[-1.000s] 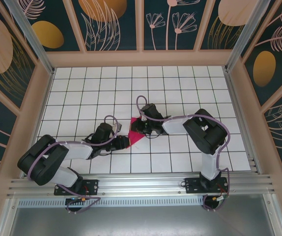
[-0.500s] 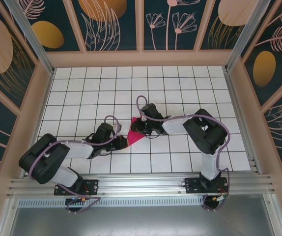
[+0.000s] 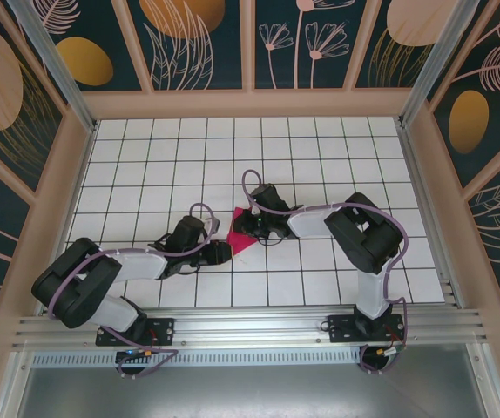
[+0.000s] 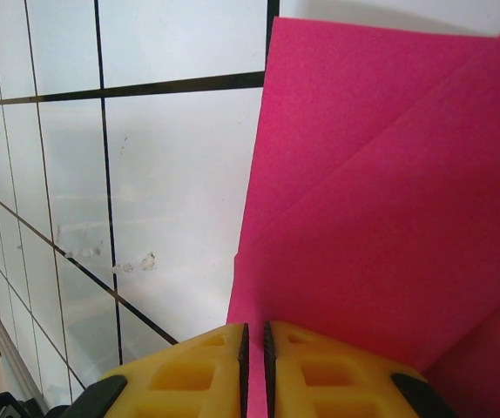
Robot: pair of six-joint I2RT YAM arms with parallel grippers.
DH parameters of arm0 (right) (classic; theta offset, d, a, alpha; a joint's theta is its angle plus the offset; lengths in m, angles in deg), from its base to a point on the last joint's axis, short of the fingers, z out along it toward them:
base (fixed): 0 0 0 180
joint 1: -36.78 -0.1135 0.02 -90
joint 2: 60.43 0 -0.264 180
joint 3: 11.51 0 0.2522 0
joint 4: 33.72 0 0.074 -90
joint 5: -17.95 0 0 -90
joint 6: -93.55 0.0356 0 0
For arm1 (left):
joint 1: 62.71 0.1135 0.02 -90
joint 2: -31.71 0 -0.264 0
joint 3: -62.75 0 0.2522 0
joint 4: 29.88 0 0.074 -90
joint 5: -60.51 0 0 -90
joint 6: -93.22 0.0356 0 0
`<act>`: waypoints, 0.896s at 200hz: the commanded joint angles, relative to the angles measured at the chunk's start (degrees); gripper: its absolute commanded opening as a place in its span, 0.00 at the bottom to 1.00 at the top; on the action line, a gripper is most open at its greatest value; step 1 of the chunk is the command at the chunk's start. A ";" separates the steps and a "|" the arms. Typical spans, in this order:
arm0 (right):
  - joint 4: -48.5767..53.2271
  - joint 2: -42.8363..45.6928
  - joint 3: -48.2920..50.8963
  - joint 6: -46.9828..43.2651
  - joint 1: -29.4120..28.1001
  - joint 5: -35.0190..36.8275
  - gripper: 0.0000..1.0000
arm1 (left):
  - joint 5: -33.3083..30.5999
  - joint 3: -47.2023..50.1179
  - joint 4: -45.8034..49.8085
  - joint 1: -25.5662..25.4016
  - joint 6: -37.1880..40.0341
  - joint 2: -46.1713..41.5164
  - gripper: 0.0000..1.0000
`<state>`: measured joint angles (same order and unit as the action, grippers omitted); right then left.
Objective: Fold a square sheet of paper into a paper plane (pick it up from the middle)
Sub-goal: Fourth fold the wing at the center of the table.
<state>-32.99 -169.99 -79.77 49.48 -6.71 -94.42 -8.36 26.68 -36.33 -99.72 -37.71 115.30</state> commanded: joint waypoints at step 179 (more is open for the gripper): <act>1.00 -0.64 -1.76 -0.15 0.04 0.66 0.18 | -15.90 -5.06 10.89 -3.95 5.73 -1.47 0.20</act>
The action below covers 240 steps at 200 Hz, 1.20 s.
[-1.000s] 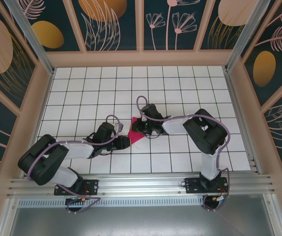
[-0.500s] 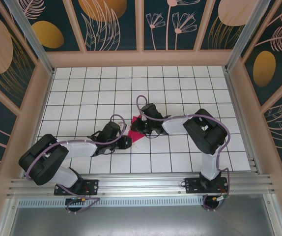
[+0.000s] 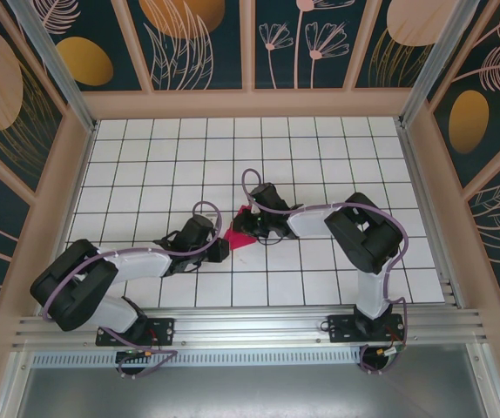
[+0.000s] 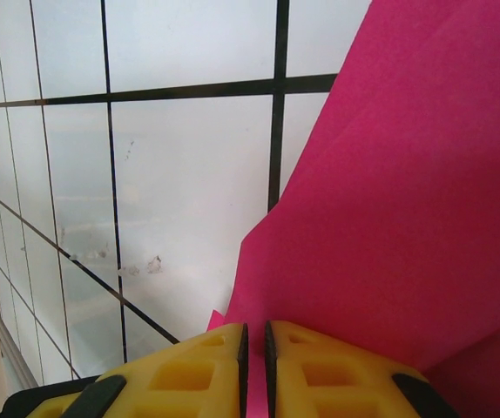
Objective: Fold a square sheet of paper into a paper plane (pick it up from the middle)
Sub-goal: Fourth fold the wing at the center of the table.
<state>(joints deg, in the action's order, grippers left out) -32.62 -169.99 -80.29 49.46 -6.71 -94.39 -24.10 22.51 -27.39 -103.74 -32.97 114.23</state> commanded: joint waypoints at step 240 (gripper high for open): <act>2.81 0.70 -1.45 -3.92 0.06 -0.86 0.19 | 8.77 5.02 -9.29 0.15 -13.47 -2.92 0.10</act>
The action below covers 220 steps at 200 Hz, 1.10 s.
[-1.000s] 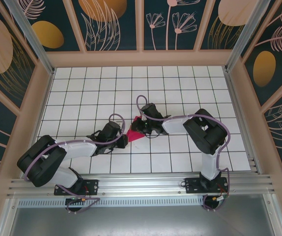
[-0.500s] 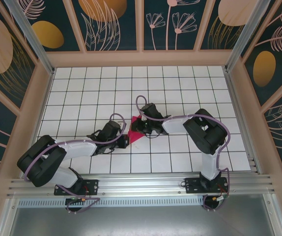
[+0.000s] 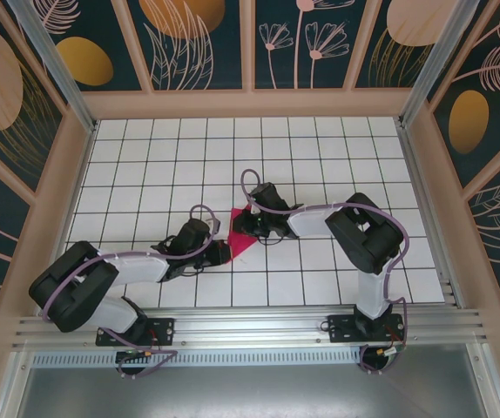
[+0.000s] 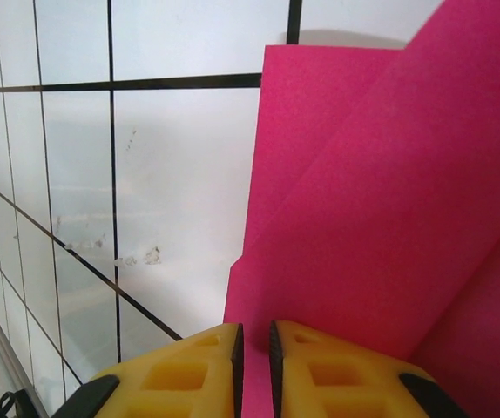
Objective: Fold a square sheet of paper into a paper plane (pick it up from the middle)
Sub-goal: Fourth fold the wing at the center of the table.
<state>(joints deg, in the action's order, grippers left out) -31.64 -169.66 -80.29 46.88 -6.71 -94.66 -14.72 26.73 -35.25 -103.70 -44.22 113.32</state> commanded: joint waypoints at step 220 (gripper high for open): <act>1.58 0.33 -1.11 -0.37 -0.15 0.11 0.19 | -1.17 -2.70 4.38 0.12 0.68 -0.37 0.42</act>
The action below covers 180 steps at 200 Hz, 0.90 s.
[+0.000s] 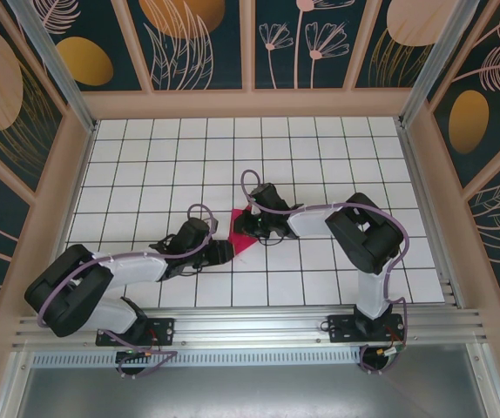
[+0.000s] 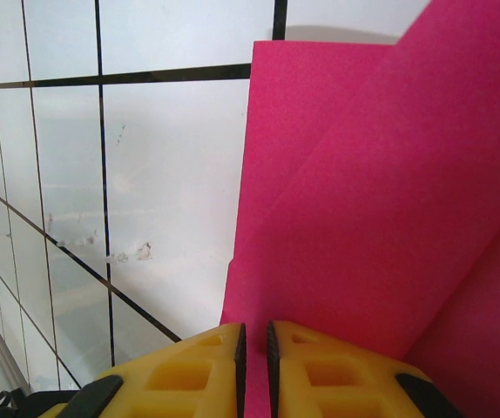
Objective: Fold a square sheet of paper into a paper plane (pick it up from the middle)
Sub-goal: Fourth fold the wing at the center of the table.
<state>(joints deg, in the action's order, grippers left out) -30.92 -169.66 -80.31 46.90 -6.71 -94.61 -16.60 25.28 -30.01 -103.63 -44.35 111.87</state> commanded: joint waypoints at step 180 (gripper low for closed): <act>-2.55 4.08 -0.91 -0.29 -0.18 -0.99 0.23 | -3.17 1.19 -0.07 0.03 -3.03 2.83 0.00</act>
<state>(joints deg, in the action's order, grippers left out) -31.38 -169.12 -80.31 46.94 -6.71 -94.68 -16.69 25.30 -31.32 -103.63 -45.16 114.30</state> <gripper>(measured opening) 0.228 0.069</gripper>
